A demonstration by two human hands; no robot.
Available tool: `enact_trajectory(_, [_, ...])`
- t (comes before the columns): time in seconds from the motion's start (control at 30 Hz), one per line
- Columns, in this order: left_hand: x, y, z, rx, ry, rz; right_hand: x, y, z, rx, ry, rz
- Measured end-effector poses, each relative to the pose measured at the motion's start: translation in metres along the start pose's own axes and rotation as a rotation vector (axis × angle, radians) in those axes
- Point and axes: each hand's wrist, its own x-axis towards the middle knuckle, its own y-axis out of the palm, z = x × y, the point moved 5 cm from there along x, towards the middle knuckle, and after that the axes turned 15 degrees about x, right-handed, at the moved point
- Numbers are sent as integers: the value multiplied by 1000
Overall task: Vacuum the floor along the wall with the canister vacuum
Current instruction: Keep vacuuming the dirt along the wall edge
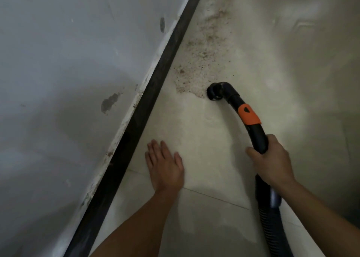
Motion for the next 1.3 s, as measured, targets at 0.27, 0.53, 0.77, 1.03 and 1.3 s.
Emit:
enact_trajectory(0.27, [3,1,0,20,-9,-9,37,43,33,7,-63,128])
enact_trajectory(0.53, [3,0,0,39,-19,-26,68,90,72,-32,-118,209])
enact_trajectory(0.77, [4,-1,1,29,-18,-34,40,54,50,-90,-132,212])
enact_trajectory(1.03, [3,0,1,39,-22,26,46,55,49,-69,-140,185])
enact_trajectory(1.3, [3,1,4,48,-16,4,32,62,64,-111,-138,309])
